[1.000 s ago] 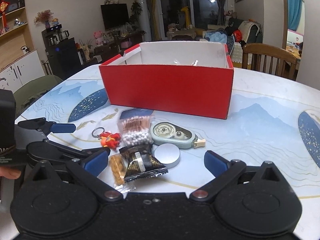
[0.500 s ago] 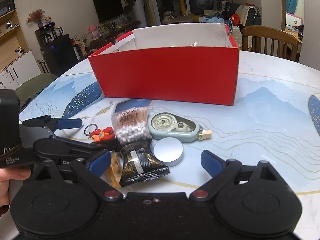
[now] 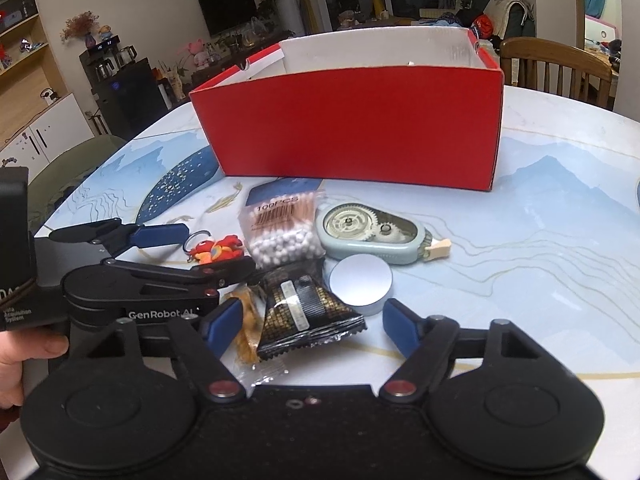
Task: Organize objects
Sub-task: 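Grasp the red dragon keychain with the left tool while the right tool grasps the black snack packet, then lift the dragon keychain with the left tool while the right tool lifts the black snack packet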
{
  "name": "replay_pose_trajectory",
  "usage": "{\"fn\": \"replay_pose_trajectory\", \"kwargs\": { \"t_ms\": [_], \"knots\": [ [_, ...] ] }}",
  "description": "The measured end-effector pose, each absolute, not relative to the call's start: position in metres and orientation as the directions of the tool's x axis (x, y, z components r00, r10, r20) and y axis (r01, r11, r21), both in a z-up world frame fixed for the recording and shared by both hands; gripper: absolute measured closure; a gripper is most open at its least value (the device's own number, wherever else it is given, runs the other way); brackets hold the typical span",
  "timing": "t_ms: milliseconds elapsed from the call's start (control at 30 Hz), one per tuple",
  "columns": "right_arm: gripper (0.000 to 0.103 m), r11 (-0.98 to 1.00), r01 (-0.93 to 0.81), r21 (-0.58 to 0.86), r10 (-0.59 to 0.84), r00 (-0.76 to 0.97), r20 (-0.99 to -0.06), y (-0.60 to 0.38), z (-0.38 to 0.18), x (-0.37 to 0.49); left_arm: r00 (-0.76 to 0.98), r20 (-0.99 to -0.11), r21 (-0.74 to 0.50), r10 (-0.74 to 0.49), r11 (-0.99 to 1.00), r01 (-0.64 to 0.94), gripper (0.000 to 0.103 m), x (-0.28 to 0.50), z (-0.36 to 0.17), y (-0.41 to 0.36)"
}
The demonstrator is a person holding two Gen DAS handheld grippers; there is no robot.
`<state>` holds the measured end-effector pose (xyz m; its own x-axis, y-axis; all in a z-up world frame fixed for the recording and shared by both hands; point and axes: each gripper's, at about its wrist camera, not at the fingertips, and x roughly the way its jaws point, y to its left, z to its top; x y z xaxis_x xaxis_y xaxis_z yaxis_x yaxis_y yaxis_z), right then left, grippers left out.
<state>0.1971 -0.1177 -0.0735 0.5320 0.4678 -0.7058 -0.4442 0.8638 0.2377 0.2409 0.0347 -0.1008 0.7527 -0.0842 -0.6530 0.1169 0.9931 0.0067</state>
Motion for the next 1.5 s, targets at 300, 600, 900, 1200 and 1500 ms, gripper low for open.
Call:
{"fn": "replay_pose_trajectory", "kwargs": {
  "t_ms": [300, 600, 900, 1200, 1500],
  "knots": [
    [0.051, 0.869, -0.446, 0.214, 0.454, 0.547, -0.703, -0.116, -0.073, 0.191, 0.760, -0.646, -0.013, -0.066, 0.997, 0.076, 0.071, 0.236, -0.095, 0.045],
    [0.053, 0.867, -0.461, 0.191, 0.455, 0.575, -0.679, -0.123, -0.064, 0.181, 0.750, -0.648, -0.096, -0.132, 0.991, 0.091, 0.075, 0.230, -0.087, 0.059],
    [0.052, 0.862, -0.467, 0.198, 0.466, 0.574, -0.673, -0.129, -0.063, 0.174, 0.769, -0.631, 0.032, -0.103, 0.987, 0.158, 0.023, 0.208, -0.089, 0.046],
    [0.052, 0.862, -0.467, 0.198, 0.466, 0.578, -0.670, -0.132, -0.061, 0.171, 0.750, -0.653, 0.031, -0.106, 0.986, 0.166, 0.044, 0.207, -0.096, 0.045],
    [0.053, 0.872, -0.453, 0.183, 0.449, 0.596, -0.666, -0.135, -0.060, 0.168, 0.749, -0.653, 0.001, -0.107, 0.990, 0.143, 0.071, 0.207, -0.095, 0.044]
  ]
}}
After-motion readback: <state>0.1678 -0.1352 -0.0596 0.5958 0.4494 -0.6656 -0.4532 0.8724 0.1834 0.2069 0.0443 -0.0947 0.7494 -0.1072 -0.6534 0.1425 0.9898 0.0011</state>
